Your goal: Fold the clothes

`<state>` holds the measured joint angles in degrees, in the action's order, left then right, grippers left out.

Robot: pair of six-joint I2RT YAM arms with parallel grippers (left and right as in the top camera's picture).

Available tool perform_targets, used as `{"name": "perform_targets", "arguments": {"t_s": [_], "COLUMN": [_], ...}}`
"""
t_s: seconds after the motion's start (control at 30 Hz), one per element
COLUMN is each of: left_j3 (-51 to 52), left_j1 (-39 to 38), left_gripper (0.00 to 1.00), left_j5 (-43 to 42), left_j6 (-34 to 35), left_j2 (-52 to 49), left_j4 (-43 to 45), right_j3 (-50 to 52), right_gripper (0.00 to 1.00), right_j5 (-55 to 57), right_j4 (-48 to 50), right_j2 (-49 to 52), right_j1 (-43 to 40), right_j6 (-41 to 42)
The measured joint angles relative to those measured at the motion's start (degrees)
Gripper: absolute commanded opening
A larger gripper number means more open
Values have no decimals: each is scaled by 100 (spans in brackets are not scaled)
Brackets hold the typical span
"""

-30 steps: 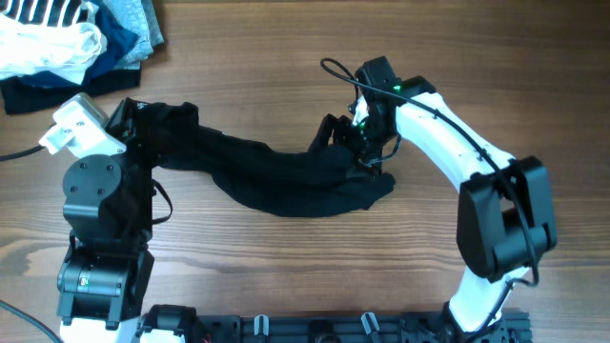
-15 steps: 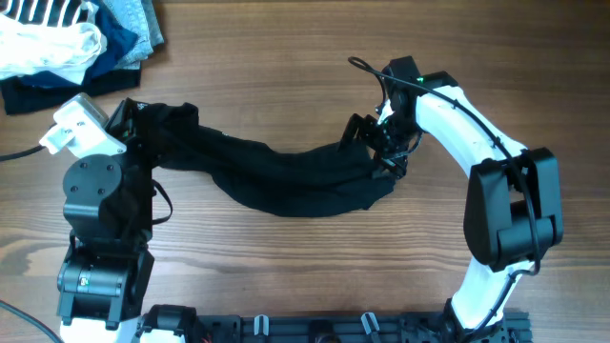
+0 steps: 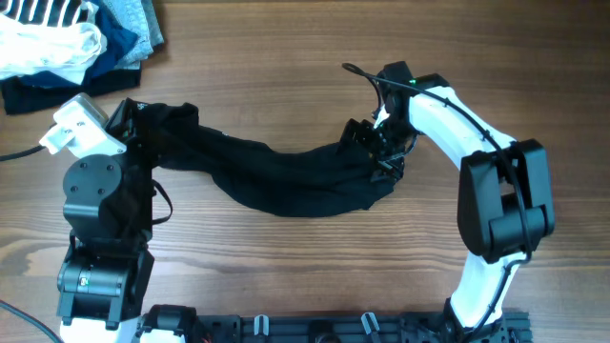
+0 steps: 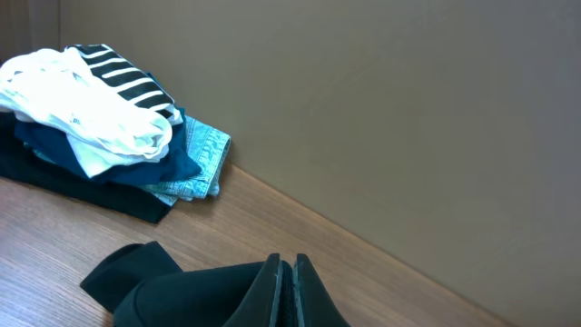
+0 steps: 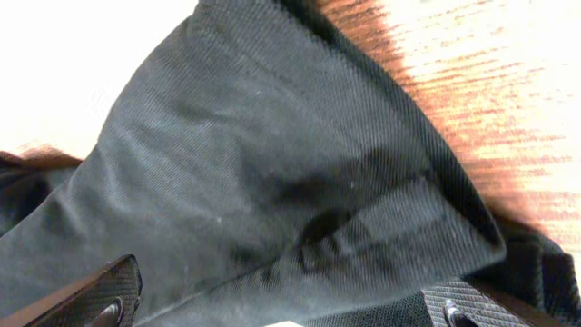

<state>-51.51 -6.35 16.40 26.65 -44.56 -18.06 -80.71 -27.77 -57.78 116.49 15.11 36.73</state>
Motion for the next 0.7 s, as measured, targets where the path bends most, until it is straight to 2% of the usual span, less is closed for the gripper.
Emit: {"name": "perform_targets", "arguments": {"t_s": [0.07, 0.17, 0.4, 0.7], "left_j3": [0, 0, 0, 0], "left_j1": [0, 0, 0, 0], "left_gripper": [4, 4, 4, 4], "left_j5": [0, 0, 0, 0], "left_j6": [0, 0, 0, -2], "left_j2": [0, 0, 0, 0], "left_j4": [-2, -2, -2, 17], "right_j3": [0, 0, 4, 2], "right_gripper": [90, 70, 4, 4], "right_j5": [2, 31, 83, 243], "right_j4": [48, 160, 260, 404], "right_j2": [55, 85, 85, 85], "right_j1": [0, 0, 0, -31], "right_j6": [-2, -22, -98, -170]}}
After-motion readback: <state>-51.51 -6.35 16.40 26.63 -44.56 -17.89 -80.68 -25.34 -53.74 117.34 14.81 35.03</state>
